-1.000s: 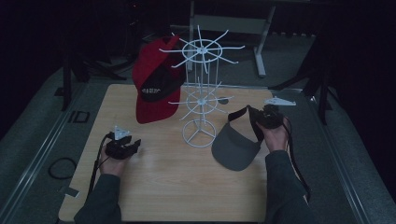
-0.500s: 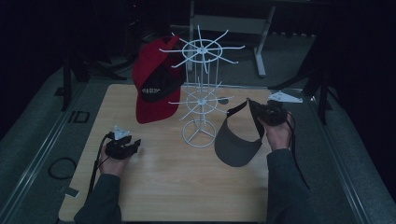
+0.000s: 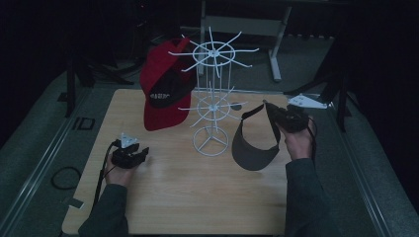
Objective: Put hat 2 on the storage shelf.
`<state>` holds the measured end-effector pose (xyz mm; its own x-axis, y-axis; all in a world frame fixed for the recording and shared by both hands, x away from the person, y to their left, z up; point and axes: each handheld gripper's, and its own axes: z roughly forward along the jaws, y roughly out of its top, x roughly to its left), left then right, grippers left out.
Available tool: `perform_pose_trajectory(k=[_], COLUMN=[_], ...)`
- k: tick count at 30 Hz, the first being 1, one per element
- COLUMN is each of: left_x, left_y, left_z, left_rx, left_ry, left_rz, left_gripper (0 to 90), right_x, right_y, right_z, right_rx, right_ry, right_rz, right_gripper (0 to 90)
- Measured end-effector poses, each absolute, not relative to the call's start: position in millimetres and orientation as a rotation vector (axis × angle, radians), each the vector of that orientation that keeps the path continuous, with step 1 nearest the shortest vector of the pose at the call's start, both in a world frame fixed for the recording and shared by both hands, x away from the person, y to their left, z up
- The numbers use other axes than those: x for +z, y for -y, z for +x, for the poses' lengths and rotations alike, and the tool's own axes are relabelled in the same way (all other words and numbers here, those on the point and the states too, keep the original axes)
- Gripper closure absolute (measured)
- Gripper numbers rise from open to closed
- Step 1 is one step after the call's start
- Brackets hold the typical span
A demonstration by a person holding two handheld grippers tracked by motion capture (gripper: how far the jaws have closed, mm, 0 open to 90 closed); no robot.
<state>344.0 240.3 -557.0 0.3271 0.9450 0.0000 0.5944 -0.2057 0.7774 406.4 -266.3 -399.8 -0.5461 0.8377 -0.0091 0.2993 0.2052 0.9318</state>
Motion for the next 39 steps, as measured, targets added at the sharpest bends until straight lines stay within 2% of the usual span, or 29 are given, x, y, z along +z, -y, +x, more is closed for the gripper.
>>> perform_pose_trajectory(k=[39], left_x=[-557.4], left_y=[-240.1], left_z=[344.5], left_rx=[0.643], left_ry=[-1.356], left_rz=[1.911], left_gripper=[55.2], right_x=[-364.5], right_y=[266.9], right_z=[376.8], right_rx=[1.425], right_ry=[-1.924], right_rz=[0.918], right_gripper=[88.3])
